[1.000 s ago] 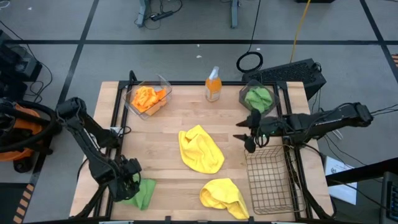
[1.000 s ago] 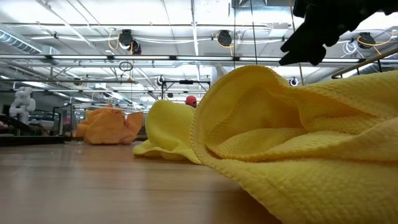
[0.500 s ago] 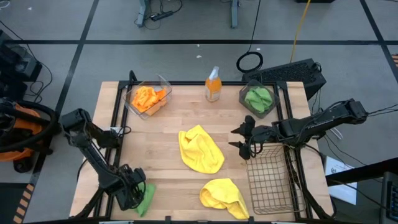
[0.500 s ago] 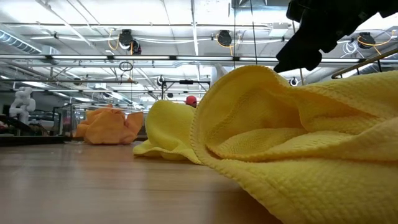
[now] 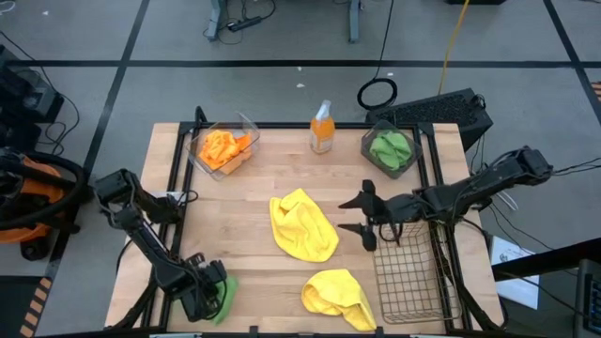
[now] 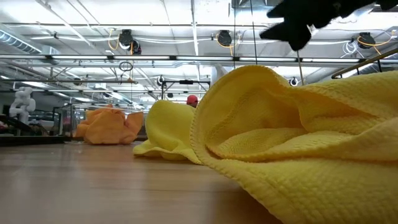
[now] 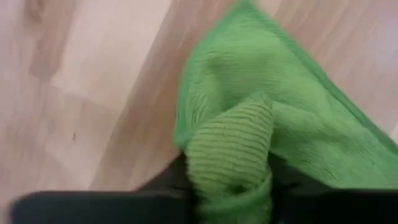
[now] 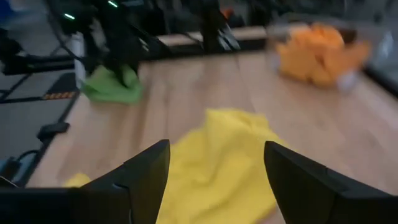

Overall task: Sort microfiber towel by color & place in baskets
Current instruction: Put the green microfiber cloth into the black bin

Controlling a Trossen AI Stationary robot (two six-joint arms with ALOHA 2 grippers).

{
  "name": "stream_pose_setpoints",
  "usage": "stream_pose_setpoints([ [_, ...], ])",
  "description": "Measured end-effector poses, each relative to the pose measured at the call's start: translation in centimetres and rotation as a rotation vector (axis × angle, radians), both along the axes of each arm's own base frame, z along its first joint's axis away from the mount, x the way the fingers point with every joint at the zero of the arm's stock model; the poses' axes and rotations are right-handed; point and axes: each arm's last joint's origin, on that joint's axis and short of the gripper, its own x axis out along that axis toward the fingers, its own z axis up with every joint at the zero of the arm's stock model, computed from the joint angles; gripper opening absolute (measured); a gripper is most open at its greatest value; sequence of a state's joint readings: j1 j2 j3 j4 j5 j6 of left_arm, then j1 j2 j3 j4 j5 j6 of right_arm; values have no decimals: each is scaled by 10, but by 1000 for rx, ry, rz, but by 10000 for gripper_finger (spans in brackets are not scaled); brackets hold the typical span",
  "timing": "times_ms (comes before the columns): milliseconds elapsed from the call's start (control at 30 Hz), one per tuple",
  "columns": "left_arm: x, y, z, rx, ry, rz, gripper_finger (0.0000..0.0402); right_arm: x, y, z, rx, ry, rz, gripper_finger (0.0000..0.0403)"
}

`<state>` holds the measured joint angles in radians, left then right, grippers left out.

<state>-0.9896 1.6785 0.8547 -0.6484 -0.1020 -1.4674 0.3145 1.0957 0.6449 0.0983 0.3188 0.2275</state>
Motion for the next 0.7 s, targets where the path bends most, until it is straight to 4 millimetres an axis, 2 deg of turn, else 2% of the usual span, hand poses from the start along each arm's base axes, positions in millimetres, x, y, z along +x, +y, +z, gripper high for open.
stream_pose_setpoints([
  [67, 4, 4, 3, 28, -48, -7, 44, 5, 6, 3, -28, -59, 31, 251],
  [133, 9, 12, 8, 74, -116, 8, 19, 10, 11, 3, -53, -106, 59, 251],
  [333, 16, 36, 44, 168, -327, 32, 42, 31, 28, -5, -149, -230, 117, 251],
  [533, 18, 65, 84, 339, -603, 48, 25, 52, 36, -22, -153, -329, 101, 251],
  [700, 19, 86, 111, 529, -814, 91, 25, 66, 38, -39, -181, -369, 5, 251],
])
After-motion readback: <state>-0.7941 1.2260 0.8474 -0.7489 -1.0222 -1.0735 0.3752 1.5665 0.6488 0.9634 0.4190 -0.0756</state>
